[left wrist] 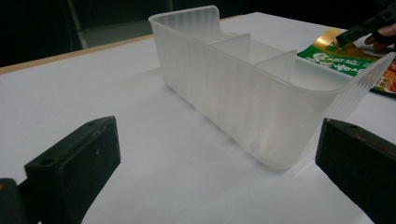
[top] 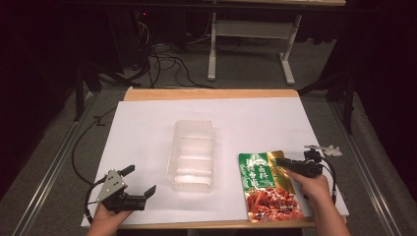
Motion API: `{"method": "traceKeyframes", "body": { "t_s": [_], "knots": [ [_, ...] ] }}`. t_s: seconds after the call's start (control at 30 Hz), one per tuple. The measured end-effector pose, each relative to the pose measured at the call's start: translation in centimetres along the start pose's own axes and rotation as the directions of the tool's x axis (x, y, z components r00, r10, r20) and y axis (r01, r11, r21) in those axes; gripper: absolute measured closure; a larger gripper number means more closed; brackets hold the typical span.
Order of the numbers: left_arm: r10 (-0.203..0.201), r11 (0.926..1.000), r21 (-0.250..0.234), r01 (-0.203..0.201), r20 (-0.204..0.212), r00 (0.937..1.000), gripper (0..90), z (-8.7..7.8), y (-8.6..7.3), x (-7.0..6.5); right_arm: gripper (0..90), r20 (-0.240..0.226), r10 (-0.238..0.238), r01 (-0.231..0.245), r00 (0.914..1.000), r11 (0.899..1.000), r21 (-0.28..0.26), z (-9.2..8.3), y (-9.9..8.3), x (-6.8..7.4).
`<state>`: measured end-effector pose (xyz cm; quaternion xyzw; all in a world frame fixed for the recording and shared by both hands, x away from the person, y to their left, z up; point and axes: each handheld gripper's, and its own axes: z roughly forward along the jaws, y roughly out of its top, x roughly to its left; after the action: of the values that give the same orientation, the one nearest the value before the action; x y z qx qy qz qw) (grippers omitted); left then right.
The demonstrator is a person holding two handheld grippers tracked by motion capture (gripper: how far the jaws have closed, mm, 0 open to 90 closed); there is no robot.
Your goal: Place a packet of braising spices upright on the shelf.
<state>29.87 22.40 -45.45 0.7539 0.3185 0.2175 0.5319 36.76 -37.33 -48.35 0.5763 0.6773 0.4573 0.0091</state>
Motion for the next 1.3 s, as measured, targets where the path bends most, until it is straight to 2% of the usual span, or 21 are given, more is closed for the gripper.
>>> {"method": "traceKeyframes", "body": {
  "t_s": [0.07, 0.23, 0.37, 0.4, 0.53, 0.63, 0.67, 0.77, 0.8, 0.83, 0.87, 0.93, 0.97, 1.0, 1.07, 1.1, 1.13, 1.17, 1.23, 1.27, 1.3],
  "knots": [
    [0.000, 1.0000, -0.001, 0.000, 0.000, 1.0000, 0.6, 0.1, 0.0, 0.0, 90.0, 0.009, -0.049, 0.049, 0.9987, 0.999, -0.012, -0.5, -0.1, 0.4],
    [-0.004, 0.9999, -0.013, 0.004, -0.011, 0.9999, 0.7, 0.3, 0.3, 0.1, 90.0, 0.017, -0.124, 0.124, 0.9922, 0.990, -0.064, -1.3, -0.2, 1.6],
    [-0.007, 0.9998, -0.020, 0.007, -0.018, 0.9998, 0.7, 0.5, 0.5, 0.2, 90.0, 0.019, -0.143, 0.144, 0.9895, 0.984, -0.101, -2.1, -0.3, 2.5],
    [-0.008, 0.9998, -0.021, 0.008, -0.020, 0.9998, 0.7, 0.7, 0.6, 0.2, 90.0, 0.017, -0.162, 0.163, 0.9866, 0.978, -0.130, -2.6, -0.3, 2.9],
    [-0.006, 0.9998, -0.017, 0.006, -0.014, 0.9999, 0.7, 1.0, 0.7, 0.3, 90.0, 0.005, -0.176, 0.174, 0.9844, 0.966, -0.191, -3.9, -0.3, 4.0],
    [-0.006, 0.9997, -0.023, 0.006, -0.010, 0.9999, 0.7, 1.2, 0.7, 0.2, 90.0, -0.008, -0.194, 0.186, 0.9810, 0.951, -0.249, -5.1, -0.2, 4.8],
    [-0.006, 0.9997, -0.023, 0.006, -0.010, 0.9999, 0.7, 1.2, 0.7, 0.2, 90.0, -0.008, -0.194, 0.186, 0.9810, 0.951, -0.249, -5.1, -0.2, 4.8],
    [-0.005, 0.9997, -0.024, 0.005, -0.006, 1.0000, 0.8, 1.3, 0.8, 0.3, 90.0, -0.005, -0.216, 0.205, 0.9764, 0.934, -0.292, -6.0, -0.1, 5.8],
    [-0.005, 0.9997, -0.024, 0.005, -0.005, 1.0000, 0.8, 1.3, 0.8, 0.3, 90.0, -0.002, -0.227, 0.215, 0.9738, 0.924, -0.317, -6.5, 0.0, 6.4],
    [-0.005, 0.9997, -0.024, 0.005, -0.005, 1.0000, 0.8, 1.3, 0.8, 0.3, 90.0, -0.002, -0.227, 0.215, 0.9738, 0.924, -0.317, -6.5, 0.0, 6.4],
    [-0.005, 0.9997, -0.025, 0.004, -0.006, 1.0000, 0.8, 1.2, 0.8, 0.3, 90.0, -0.003, -0.239, 0.224, 0.9709, 0.911, -0.345, -7.0, 0.2, 7.0],
    [-0.005, 0.9996, -0.028, 0.005, -0.007, 1.0000, 0.8, 1.2, 0.8, 0.3, 90.0, -0.002, -0.253, 0.235, 0.9674, 0.900, -0.368, -7.4, 0.3, 7.5],
    [-0.005, 0.9996, -0.028, 0.005, -0.007, 1.0000, 0.8, 1.2, 0.8, 0.3, 90.0, -0.002, -0.253, 0.235, 0.9674, 0.900, -0.368, -7.4, 0.3, 7.5],
    [-0.006, 0.9996, -0.027, 0.006, -0.008, 1.0000, 0.8, 1.2, 0.8, 0.3, 90.0, -0.002, -0.257, 0.238, 0.9663, 0.895, -0.377, -7.6, 0.4, 7.7],
    [-0.004, 0.9996, -0.027, 0.004, -0.008, 1.0000, 0.8, 1.2, 0.8, 0.3, 90.0, 0.002, -0.270, 0.247, 0.9630, 0.881, -0.404, -8.2, 0.6, 8.3],
    [-0.004, 0.9996, -0.026, 0.004, -0.008, 1.0000, 0.8, 1.1, 0.8, 0.3, 90.0, 0.009, -0.282, 0.259, 0.9594, 0.868, -0.425, -8.6, 0.7, 8.6],
    [-0.005, 0.9996, -0.028, 0.004, -0.008, 1.0000, 0.8, 1.2, 0.8, 0.3, 90.0, 0.009, -0.282, 0.259, 0.9594, 0.868, -0.425, -8.6, 0.7, 8.6],
    [-0.003, 0.9996, -0.028, 0.003, -0.006, 1.0000, 0.8, 1.2, 0.8, 0.3, 90.0, 0.016, -0.292, 0.268, 0.9564, 0.856, -0.443, -9.0, 0.8, 9.0],
    [-0.004, 0.9997, -0.026, 0.004, -0.006, 1.0000, 0.8, 1.2, 0.8, 0.3, 90.0, 0.023, -0.309, 0.284, 0.9507, 0.839, -0.464, -9.5, 0.9, 9.5],
    [-0.004, 0.9997, -0.026, 0.004, -0.006, 1.0000, 0.8, 1.2, 0.8, 0.3, 90.0, 0.023, -0.309, 0.284, 0.9507, 0.839, -0.464, -9.5, 0.9, 9.5],
    [-0.002, 0.9997, -0.023, 0.002, -0.006, 1.0000, 0.8, 1.2, 0.8, 0.3, 90.0, 0.027, -0.316, 0.290, 0.9484, 0.832, -0.473, -9.8, 1.0, 9.7]
  ]
}}
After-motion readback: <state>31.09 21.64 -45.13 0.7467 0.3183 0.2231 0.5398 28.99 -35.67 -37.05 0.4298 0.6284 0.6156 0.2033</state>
